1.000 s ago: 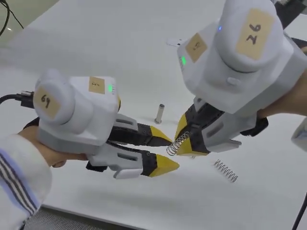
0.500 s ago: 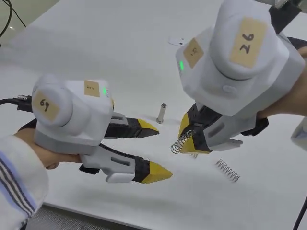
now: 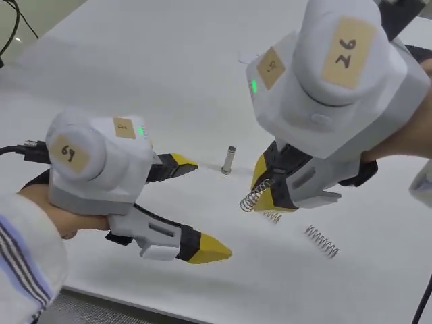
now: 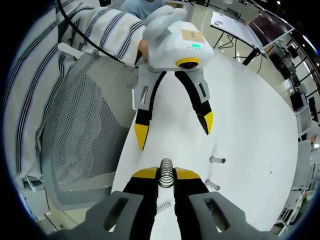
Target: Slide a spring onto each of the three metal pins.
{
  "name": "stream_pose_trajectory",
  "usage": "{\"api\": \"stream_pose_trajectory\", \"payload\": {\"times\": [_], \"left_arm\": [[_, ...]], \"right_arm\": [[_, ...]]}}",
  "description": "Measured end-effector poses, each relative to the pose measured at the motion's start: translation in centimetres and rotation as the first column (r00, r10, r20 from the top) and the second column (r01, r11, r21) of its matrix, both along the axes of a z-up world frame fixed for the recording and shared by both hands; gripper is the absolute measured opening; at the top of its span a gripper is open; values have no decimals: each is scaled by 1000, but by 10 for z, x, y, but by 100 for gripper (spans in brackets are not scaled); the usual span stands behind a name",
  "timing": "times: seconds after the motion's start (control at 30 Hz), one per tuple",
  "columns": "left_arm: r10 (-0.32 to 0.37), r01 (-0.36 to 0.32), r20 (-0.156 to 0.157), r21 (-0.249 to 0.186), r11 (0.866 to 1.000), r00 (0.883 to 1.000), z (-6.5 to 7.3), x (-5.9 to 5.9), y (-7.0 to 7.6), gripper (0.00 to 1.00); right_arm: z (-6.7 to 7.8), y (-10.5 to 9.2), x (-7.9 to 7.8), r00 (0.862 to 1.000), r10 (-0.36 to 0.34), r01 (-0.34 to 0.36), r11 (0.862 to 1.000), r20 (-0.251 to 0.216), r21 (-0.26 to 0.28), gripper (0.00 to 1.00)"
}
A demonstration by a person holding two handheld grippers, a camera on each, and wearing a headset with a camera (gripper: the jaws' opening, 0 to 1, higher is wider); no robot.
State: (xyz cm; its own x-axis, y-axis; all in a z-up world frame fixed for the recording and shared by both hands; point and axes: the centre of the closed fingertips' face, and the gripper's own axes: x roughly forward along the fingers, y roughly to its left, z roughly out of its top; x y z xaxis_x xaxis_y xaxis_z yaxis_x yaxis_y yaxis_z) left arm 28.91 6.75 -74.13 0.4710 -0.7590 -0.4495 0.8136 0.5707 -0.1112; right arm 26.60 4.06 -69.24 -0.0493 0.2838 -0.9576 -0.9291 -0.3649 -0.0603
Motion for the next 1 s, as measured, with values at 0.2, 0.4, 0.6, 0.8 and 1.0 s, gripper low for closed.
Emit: {"api": "stream_pose_trajectory", "payload": {"times": [0.2, 0.4, 0.6, 0.8, 1.0], "left_arm": [[66, -65, 19, -10, 998, 998, 4, 12, 7, 90], [110, -109, 35, -23, 994, 993, 10, 19, 13, 94], [115, -116, 22, 30, 993, 993, 1, 18, 20, 98], [103, -103, -15, 15, 995, 995, -4, 11, 20, 98], [107, -107, -14, 36, 994, 994, -7, 13, 24, 98]], "right_arm": [[2, 2, 1, 1000, 4, -4, 1000, 6, 9, 8], [3, 2, 6, 1000, 2, -2, 1000, 8, 2, 8], [3, 2, 11, 1000, -3, 3, 1000, 6, -1, 8], [7, 3, 24, 1000, -5, 5, 1000, 23, -3, 8], [10, 2, 42, 1000, -15, 15, 1000, 23, -2, 8]]}}
